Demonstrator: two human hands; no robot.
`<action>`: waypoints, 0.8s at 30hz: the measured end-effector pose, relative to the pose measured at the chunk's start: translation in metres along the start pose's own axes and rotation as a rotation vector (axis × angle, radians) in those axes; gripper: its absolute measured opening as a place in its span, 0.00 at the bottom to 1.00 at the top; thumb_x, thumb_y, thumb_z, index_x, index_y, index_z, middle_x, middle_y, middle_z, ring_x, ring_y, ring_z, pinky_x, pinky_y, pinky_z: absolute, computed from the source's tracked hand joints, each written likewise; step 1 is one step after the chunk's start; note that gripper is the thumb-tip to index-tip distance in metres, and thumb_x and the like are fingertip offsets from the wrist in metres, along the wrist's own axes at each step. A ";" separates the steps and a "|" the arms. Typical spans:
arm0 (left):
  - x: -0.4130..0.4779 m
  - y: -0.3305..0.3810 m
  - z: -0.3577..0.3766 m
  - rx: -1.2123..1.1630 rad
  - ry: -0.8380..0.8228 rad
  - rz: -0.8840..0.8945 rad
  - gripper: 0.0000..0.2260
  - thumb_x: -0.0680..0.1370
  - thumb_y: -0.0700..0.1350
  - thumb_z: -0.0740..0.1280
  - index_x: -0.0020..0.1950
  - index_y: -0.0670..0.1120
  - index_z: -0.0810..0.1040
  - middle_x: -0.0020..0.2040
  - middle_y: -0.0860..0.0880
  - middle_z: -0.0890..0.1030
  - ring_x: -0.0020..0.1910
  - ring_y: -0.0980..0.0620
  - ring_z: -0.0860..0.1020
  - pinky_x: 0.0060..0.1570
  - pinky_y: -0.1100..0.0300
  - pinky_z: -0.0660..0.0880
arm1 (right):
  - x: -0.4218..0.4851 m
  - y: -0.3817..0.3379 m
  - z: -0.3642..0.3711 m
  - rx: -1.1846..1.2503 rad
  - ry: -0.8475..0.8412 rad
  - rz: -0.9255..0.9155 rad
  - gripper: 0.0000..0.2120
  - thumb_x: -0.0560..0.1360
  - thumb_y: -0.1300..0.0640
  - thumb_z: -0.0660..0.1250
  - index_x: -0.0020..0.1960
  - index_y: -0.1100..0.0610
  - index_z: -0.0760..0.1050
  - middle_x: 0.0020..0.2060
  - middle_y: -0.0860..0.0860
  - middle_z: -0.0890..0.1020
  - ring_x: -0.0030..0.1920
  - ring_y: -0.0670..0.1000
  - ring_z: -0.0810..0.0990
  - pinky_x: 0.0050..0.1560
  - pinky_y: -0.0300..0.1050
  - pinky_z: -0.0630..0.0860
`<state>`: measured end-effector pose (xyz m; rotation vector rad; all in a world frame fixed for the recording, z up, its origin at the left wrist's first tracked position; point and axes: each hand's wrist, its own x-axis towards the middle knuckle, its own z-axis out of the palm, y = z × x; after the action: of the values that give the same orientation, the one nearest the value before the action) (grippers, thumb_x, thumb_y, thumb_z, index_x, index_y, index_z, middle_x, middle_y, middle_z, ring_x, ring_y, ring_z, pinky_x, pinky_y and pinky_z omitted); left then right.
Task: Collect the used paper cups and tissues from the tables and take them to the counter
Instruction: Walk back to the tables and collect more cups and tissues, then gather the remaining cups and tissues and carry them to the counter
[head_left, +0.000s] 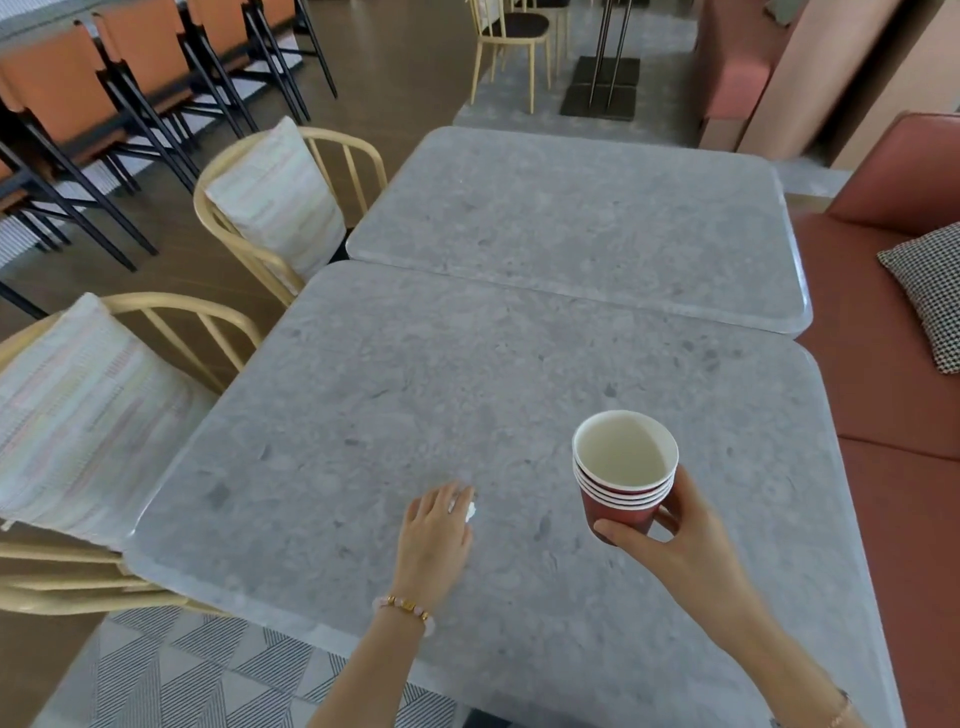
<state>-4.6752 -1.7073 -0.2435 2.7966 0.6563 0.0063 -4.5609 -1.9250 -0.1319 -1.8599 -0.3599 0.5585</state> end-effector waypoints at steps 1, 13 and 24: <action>0.001 0.001 -0.001 -0.017 0.008 0.000 0.18 0.74 0.41 0.68 0.64 0.47 0.74 0.62 0.50 0.76 0.60 0.48 0.74 0.58 0.54 0.70 | 0.000 0.000 0.000 -0.001 0.001 0.004 0.30 0.64 0.60 0.78 0.57 0.37 0.70 0.51 0.35 0.81 0.52 0.34 0.78 0.50 0.34 0.72; 0.017 0.020 -0.042 -0.085 0.287 0.108 0.17 0.63 0.35 0.78 0.49 0.44 0.81 0.44 0.48 0.82 0.39 0.47 0.80 0.39 0.53 0.77 | 0.000 0.004 0.002 0.009 0.022 0.021 0.31 0.63 0.61 0.79 0.58 0.39 0.71 0.52 0.38 0.82 0.53 0.36 0.79 0.49 0.33 0.73; 0.002 0.039 -0.118 -0.349 0.532 0.169 0.13 0.68 0.35 0.74 0.50 0.44 0.79 0.47 0.50 0.81 0.43 0.49 0.78 0.45 0.59 0.73 | 0.003 -0.013 0.020 0.031 0.019 -0.027 0.30 0.63 0.60 0.79 0.56 0.39 0.70 0.53 0.39 0.81 0.53 0.37 0.79 0.47 0.31 0.72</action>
<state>-4.6640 -1.7090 -0.1194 2.4945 0.4637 0.8355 -4.5690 -1.9028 -0.1261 -1.8264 -0.3615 0.5255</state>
